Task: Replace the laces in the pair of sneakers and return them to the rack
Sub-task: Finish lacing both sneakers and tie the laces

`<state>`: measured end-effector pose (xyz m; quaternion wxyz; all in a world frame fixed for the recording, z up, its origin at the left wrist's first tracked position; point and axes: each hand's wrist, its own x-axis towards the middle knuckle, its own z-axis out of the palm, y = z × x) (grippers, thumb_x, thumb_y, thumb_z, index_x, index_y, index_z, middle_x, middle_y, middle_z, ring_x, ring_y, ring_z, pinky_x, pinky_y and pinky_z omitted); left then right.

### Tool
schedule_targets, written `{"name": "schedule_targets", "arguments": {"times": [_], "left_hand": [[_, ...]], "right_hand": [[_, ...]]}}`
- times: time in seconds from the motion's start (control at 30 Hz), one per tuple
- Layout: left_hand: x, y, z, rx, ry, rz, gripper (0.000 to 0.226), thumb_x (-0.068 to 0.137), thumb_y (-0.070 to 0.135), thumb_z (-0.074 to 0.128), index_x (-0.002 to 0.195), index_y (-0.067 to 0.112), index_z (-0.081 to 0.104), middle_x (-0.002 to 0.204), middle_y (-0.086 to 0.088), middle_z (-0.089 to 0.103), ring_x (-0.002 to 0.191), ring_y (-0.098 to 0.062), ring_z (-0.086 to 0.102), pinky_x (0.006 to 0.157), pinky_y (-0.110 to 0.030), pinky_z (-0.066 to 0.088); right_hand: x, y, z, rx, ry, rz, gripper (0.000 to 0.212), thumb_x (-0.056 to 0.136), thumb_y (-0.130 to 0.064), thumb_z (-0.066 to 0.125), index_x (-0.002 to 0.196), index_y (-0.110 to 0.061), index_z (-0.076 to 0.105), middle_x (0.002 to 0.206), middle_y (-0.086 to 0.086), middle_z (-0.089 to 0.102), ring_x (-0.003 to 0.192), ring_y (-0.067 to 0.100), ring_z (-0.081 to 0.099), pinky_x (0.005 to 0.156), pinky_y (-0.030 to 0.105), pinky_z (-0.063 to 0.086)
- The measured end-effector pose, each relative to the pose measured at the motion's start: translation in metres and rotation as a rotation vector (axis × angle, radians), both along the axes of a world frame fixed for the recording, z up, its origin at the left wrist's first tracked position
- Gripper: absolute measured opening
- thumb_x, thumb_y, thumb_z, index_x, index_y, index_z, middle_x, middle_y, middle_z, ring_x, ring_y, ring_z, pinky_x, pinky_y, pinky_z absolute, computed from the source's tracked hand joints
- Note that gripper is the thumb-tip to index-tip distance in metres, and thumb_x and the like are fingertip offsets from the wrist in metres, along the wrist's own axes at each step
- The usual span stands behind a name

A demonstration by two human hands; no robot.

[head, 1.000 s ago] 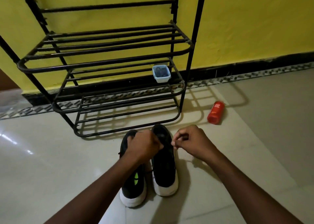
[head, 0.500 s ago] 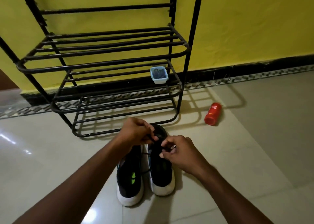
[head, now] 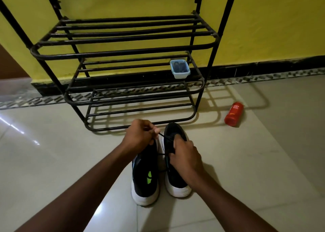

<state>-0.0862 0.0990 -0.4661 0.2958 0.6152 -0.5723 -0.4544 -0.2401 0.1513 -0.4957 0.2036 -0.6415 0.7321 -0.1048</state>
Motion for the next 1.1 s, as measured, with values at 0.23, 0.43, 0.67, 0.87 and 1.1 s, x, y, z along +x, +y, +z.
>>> {"name": "schedule_targets", "arguments": {"times": [0.23, 0.43, 0.67, 0.87, 1.1], "left_hand": [[-0.031, 0.002, -0.003, 0.136, 0.333, -0.005, 0.027, 0.108, 0.027, 0.044, 0.11, 0.001, 0.051, 0.089, -0.018, 0.076, 0.074, -0.027, 0.071, 0.076, -0.039, 0.058], [-0.053, -0.004, -0.009, 0.194, 0.5, -0.103, 0.033, 0.109, 0.031, 0.039, 0.113, -0.001, 0.05, 0.1, -0.02, 0.076, 0.094, -0.033, 0.074, 0.091, -0.054, 0.052], [-0.05, -0.002, -0.002, 0.067, 0.32, -0.315, 0.031, 0.105, 0.027, 0.049, 0.107, -0.002, 0.058, 0.094, -0.015, 0.075, 0.092, -0.032, 0.073, 0.084, -0.042, 0.055], [-0.046, -0.002, -0.003, -0.134, 0.104, -0.332, 0.007, 0.084, 0.012, 0.078, 0.086, 0.006, 0.075, 0.083, -0.007, 0.075, 0.079, -0.018, 0.073, 0.071, -0.026, 0.057], [-0.055, -0.002, -0.012, -0.251, -0.168, -0.248, 0.019, 0.087, 0.012, 0.077, 0.091, 0.021, 0.06, 0.079, 0.0, 0.074, 0.066, -0.004, 0.072, 0.056, -0.015, 0.052]], "right_hand": [[-0.037, -0.002, 0.017, -0.009, -0.374, -0.14, 0.009, 0.075, -0.019, 0.071, 0.075, -0.027, 0.066, 0.067, -0.007, 0.068, 0.066, 0.007, 0.068, 0.07, 0.032, 0.06], [-0.056, 0.002, 0.054, -0.089, -0.623, -0.059, 0.009, 0.087, -0.005, 0.067, 0.08, -0.012, 0.066, 0.065, -0.008, 0.069, 0.05, 0.014, 0.07, 0.053, 0.022, 0.053], [-0.082, -0.022, 0.056, -0.36, -0.519, -0.007, 0.012, 0.09, -0.011, 0.07, 0.085, -0.021, 0.075, 0.076, -0.011, 0.07, 0.073, -0.003, 0.065, 0.06, 0.005, 0.042], [-0.091, -0.034, 0.049, -0.39, -0.437, 0.033, 0.011, 0.09, -0.011, 0.069, 0.086, -0.017, 0.077, 0.075, -0.012, 0.069, 0.076, -0.001, 0.065, 0.068, 0.009, 0.044], [-0.09, -0.035, 0.043, -0.384, -0.444, 0.03, 0.013, 0.091, -0.007, 0.065, 0.084, -0.015, 0.074, 0.073, -0.012, 0.066, 0.074, -0.002, 0.062, 0.065, 0.003, 0.04]]}}
